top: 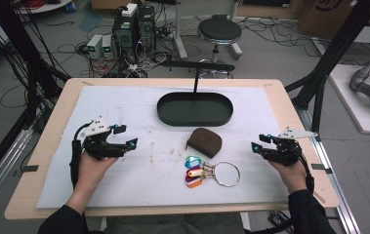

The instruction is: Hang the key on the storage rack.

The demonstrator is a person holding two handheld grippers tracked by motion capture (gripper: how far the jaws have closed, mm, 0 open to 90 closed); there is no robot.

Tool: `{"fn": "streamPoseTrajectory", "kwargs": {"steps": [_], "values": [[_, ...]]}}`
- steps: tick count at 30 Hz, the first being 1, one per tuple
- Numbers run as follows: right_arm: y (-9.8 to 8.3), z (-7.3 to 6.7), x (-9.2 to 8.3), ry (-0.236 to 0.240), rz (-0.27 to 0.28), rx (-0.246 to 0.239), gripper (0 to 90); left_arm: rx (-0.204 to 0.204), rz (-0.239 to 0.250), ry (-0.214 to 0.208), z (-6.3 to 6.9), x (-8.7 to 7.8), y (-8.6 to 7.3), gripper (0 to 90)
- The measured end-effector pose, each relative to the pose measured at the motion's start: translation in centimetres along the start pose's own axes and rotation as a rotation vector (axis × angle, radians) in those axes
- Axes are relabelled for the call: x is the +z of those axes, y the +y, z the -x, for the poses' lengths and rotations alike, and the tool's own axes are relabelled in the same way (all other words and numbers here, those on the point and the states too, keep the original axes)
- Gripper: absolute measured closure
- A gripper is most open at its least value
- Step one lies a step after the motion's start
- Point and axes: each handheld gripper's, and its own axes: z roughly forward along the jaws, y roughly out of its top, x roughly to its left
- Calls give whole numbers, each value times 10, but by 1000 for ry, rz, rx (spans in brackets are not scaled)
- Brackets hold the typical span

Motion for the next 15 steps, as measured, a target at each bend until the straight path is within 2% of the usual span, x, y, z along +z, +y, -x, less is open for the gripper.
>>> {"fn": "streamPoseTrajectory", "kwargs": {"steps": [4, 5, 9, 11, 15], "values": [[1, -9, 1, 34, -4, -1, 494, 5, 0, 2, 2, 2, -2, 282], [1, -17, 2, 53, -13, 3, 510, 7, -2, 4, 2, 2, -2, 282], [0, -26, 4, 67, -30, 1, 548, 4, -6, 6, 2, 2, -3, 282], [-3, -36, 6, 87, -58, -2, 593, 0, -13, 5, 2, 2, -5, 282], [-10, -46, 8, 89, -100, -4, 634, -4, -16, 6, 2, 2, -6, 282]]}}
